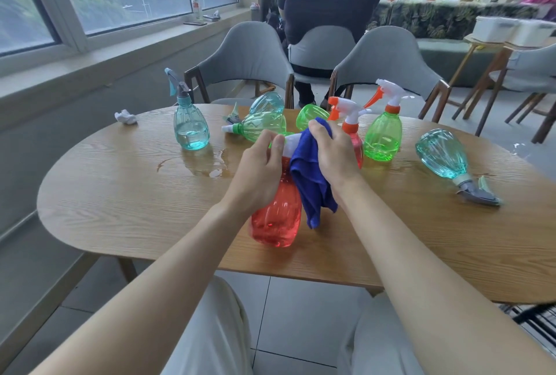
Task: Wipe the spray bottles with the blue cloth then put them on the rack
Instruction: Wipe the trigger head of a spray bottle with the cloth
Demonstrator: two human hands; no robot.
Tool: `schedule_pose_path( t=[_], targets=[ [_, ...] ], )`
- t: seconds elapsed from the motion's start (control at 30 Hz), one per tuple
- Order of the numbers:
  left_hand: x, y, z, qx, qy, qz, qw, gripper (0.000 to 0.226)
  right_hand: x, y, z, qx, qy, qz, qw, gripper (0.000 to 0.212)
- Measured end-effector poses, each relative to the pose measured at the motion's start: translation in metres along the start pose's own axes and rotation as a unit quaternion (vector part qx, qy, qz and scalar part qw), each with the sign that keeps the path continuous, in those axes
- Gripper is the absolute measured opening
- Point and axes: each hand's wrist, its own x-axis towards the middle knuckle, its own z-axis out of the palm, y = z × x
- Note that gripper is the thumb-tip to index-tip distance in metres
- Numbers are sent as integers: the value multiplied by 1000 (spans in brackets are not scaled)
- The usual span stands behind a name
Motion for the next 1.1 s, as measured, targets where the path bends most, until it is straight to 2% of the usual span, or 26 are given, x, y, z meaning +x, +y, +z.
schedule_pose_path(
  t=[0.1, 0.23, 0.37, 0.43, 0.6, 0.73, 0.8, 0.93, 1.1],
  targets=[
    [1, -1, 2, -9, 0, -8, 1000, 29, 0, 2, 1, 0, 20, 14, 1000, 38],
    [3, -5, 4, -13, 26, -28, 999, 28, -3, 8, 0, 106, -7, 35, 994, 21],
    [3, -6, 5, -4, 41, -35, 999, 29, -5, 19, -8, 182, -14, 72, 981, 24],
    [3, -4, 6, -1, 43, -36, 998, 29, -5, 21, -8, 163, 3, 67, 984, 25],
    [2, -7, 6, -9, 48, -51, 997, 30, -13, 23, 2, 80, 67, 72, 992, 46],
    [3, -17, 3, -17, 74, -79, 994, 30, -19, 28, 12, 161, 65, 112, 978, 25],
    [4, -20, -1, -25, 83, -90, 992, 32, -25, 29, 13, 204, 31, 129, 970, 17],
    [5, -25, -5, -57, 121, -116, 984, 38, -33, 34, 15, 158, -52, 135, 977, 25],
    [1, -22, -7, -52, 147, -109, 982, 36, -31, 29, 20, 22, -67, 123, 990, 47]
  ],
)
